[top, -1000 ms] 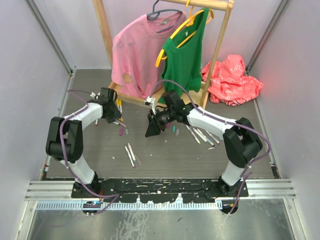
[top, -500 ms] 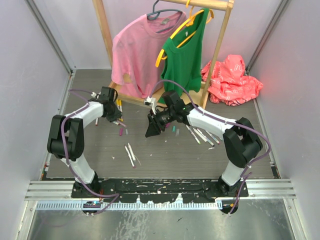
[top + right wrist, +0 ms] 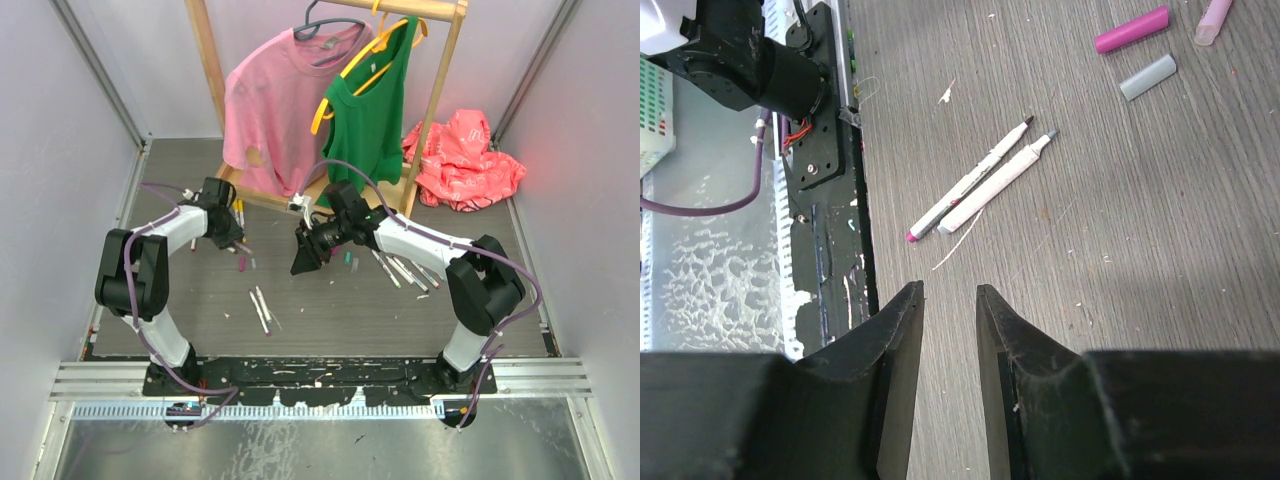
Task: Open the pen caps
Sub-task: Pick up the pen from the center of the board, then open the pen cap from the pen, then place the pen at the center of the board, then place the pen cap at the center of the board.
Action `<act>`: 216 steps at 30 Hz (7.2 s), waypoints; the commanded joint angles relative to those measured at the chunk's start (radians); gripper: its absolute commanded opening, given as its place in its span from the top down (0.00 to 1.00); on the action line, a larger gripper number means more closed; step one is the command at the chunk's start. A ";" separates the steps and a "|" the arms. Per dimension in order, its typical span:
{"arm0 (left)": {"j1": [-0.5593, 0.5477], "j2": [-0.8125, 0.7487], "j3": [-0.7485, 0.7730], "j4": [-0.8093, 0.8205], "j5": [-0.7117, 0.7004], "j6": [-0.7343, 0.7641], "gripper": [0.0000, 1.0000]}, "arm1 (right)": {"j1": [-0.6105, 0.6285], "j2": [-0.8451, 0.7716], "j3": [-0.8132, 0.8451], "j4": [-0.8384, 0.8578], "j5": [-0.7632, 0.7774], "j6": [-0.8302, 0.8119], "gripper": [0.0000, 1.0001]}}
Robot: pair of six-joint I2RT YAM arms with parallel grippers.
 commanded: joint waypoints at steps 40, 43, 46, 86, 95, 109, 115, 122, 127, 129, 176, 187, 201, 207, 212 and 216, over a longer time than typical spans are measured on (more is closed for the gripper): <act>0.007 0.039 0.088 -0.074 -0.074 0.009 0.99 | -0.006 -0.019 0.050 0.008 -0.035 -0.026 0.67; 0.006 -0.008 0.085 -0.067 -0.061 0.015 1.00 | -0.007 -0.021 0.052 0.007 -0.039 -0.028 0.67; 0.006 -0.058 0.064 -0.046 -0.045 0.020 1.00 | -0.007 -0.020 0.051 0.005 -0.045 -0.028 0.67; -0.556 -0.868 -0.628 0.940 0.000 0.010 1.00 | -0.086 -0.185 -0.442 1.110 -0.133 0.650 0.23; -0.615 -0.813 -0.609 0.987 -0.025 0.022 1.00 | -0.074 -0.151 -0.385 0.944 -0.099 0.597 0.42; -0.624 -0.823 -0.536 0.800 -0.076 0.037 0.53 | -0.075 -0.161 -0.335 0.848 -0.114 0.554 0.99; -0.592 -0.905 -0.489 0.625 -0.122 -0.014 0.34 | -0.075 -0.167 -0.305 0.755 -0.104 0.489 0.99; -0.582 -0.870 -0.316 0.332 -0.174 -0.068 0.43 | -0.075 -0.171 -0.281 0.688 -0.103 0.448 0.99; -0.582 -0.796 -0.232 0.272 -0.161 -0.081 0.44 | -0.073 -0.168 -0.275 0.676 -0.107 0.440 0.99; -0.582 -0.763 -0.210 0.265 -0.153 -0.081 0.44 | -0.073 -0.166 -0.273 0.673 -0.108 0.437 0.99; -0.341 -0.593 0.071 0.250 -0.046 0.025 1.00 | -0.049 -0.127 -0.272 0.672 -0.135 0.463 0.99; -0.117 -0.640 0.142 0.165 0.028 0.121 1.00 | 0.023 -0.038 -0.279 0.680 -0.106 0.497 0.99; -0.117 -0.619 -0.330 0.278 0.304 -0.038 1.00 | 0.199 0.106 -0.227 0.410 0.484 0.585 0.99; -0.118 -0.449 -0.301 0.265 0.301 -0.026 1.00 | 0.226 0.123 -0.217 0.376 0.573 0.653 0.95; -0.142 -0.343 -0.268 0.237 0.233 -0.004 1.00 | 0.237 0.162 -0.191 0.360 0.578 0.690 0.94; -0.181 -0.284 -0.235 0.204 0.152 0.014 0.98 | 0.239 0.179 -0.181 0.370 0.576 0.710 0.92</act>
